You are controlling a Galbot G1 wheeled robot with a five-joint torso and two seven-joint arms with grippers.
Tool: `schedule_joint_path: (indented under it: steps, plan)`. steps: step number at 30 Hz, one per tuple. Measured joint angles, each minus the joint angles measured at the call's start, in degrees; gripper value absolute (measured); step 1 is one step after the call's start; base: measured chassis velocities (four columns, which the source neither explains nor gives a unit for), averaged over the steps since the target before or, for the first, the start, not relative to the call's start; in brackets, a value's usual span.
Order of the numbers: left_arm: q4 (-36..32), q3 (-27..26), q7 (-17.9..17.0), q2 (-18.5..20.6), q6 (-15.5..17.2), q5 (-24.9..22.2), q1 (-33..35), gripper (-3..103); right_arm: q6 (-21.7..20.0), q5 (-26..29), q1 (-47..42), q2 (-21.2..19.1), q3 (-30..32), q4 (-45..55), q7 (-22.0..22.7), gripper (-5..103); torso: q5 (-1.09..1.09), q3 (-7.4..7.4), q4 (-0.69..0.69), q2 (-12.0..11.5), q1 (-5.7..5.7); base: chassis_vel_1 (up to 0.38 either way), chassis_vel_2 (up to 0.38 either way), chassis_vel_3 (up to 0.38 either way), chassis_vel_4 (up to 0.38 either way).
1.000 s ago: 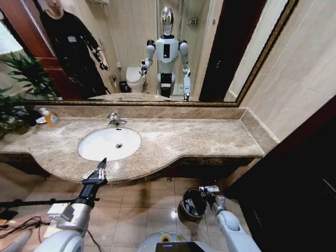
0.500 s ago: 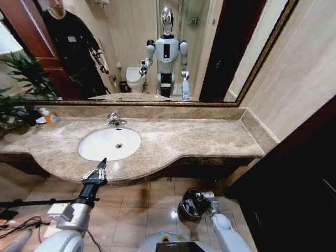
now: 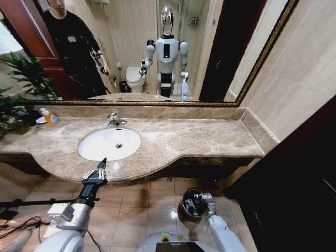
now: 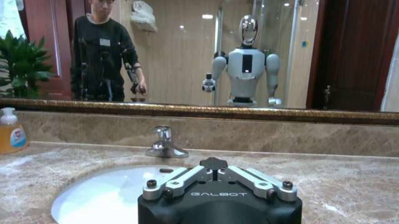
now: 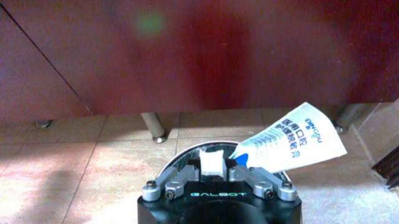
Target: Pick up the trash from the sink and place it in the trash bin.
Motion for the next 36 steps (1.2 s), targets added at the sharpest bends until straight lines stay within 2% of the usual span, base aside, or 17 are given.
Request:
schedule_joint_path:
  steps: [2,4,6,9,10,14,19,22,30,36]
  plan:
    - [0.0,0.0,0.0,0.0,0.0,0.0,0.0,0,0.7,-0.5,0.0,0.1,0.1,-0.4,0.0,21,0.00,0.00,0.00,0.0,0.00,0.000,0.000,0.000,0.000]
    - [0.0,0.0,0.0,0.0,0.0,0.0,0.0,0,1.7,-1.4,0.1,0.3,0.2,-0.8,0.1,32,0.00,0.00,0.00,0.0,0.00,0.000,0.000,0.000,0.000]
    - [0.0,0.0,0.0,0.0,0.0,0.0,0.0,0,2.1,-1.7,0.1,0.4,0.3,-1.0,0.1,32,0.00,0.00,0.00,0.0,0.00,0.000,0.000,0.000,0.000]
    - [0.0,0.0,0.0,0.0,0.0,0.0,0.0,0,3.4,-3.0,0.0,0.8,0.4,-1.5,0.3,48,0.00,0.00,0.00,0.0,0.00,0.000,0.000,0.000,0.000]
    - [0.0,0.0,0.0,0.0,0.0,0.0,0.0,0,3.4,-3.0,0.0,0.8,0.4,-1.5,0.3,48,0.00,0.00,0.00,0.0,0.00,0.000,0.000,0.000,0.000]
    - [0.0,0.0,0.0,0.0,0.0,0.0,0.0,0,3.9,-3.6,-1.0,1.0,0.4,-0.6,0.9,70,0.00,0.00,-0.01,0.0,0.00,0.000,0.000,0.000,0.000]
    - [0.0,0.0,0.0,0.0,0.0,0.0,0.0,0,4.0,-3.5,-1.6,1.0,0.4,0.9,1.6,81,0.01,0.00,0.00,0.0,0.00,0.000,0.000,0.000,0.000]
    - [0.0,0.0,0.0,0.0,0.0,0.0,0.0,0,4.4,-2.7,-3.0,0.7,0.2,4.2,3.7,96,0.00,0.00,0.00,0.0,0.00,0.000,0.000,0.000,0.000]
    - [0.0,0.0,0.0,0.0,0.0,0.0,0.0,0,4.6,-0.8,-8.6,-0.2,-0.1,16.4,8.4,100,0.01,0.00,-0.01,0.0,0.00,0.000,0.000,0.000,0.000]
    - [0.0,0.0,0.0,0.0,0.0,0.0,0.0,0,5.2,-2.0,-16.4,-2.3,0.6,33.4,12.9,100,-0.01,0.00,-0.01,0.0,-0.01,0.000,0.000,0.000,0.000]
